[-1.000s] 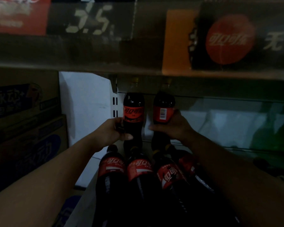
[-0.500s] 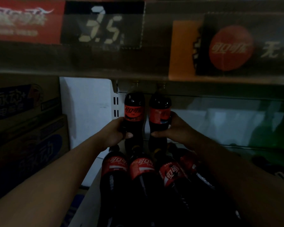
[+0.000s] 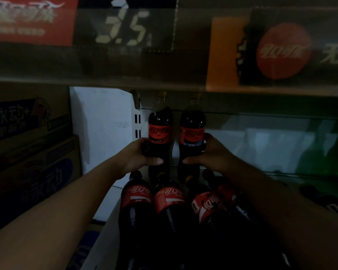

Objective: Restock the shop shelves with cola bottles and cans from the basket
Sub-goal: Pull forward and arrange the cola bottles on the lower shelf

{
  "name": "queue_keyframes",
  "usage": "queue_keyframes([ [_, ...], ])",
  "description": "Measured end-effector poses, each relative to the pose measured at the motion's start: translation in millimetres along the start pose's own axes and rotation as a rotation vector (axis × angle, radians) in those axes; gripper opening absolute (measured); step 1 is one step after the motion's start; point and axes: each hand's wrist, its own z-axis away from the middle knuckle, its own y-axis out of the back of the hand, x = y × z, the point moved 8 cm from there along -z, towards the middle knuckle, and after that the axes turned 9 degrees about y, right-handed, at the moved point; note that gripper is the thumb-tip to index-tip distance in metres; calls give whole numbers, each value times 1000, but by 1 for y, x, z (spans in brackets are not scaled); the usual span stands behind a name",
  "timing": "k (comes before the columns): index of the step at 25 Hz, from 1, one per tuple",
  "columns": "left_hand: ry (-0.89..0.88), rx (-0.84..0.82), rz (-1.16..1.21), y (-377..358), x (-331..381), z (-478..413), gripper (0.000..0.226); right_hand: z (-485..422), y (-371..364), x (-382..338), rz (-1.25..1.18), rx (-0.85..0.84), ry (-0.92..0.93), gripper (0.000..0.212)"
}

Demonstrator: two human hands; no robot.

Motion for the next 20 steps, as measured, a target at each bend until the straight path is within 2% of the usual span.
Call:
queue_keyframes([
  [2,-26,51,-15,1,2,0,41,-1,3,5,34,9,-16,42],
  [5,-27,106,-59,4,-1,-8,52,-6,7,11,106,27,-37,62],
  [8,-4,125,-115,6,-5,-16,66,-6,9,14,89,54,-54,64],
  [14,10,191,-124,11,-11,-27,63,-12,2,21,106,98,-85,82],
  [20,4,180,-91,8,-12,-25,62,-8,2,18,99,126,-111,80],
])
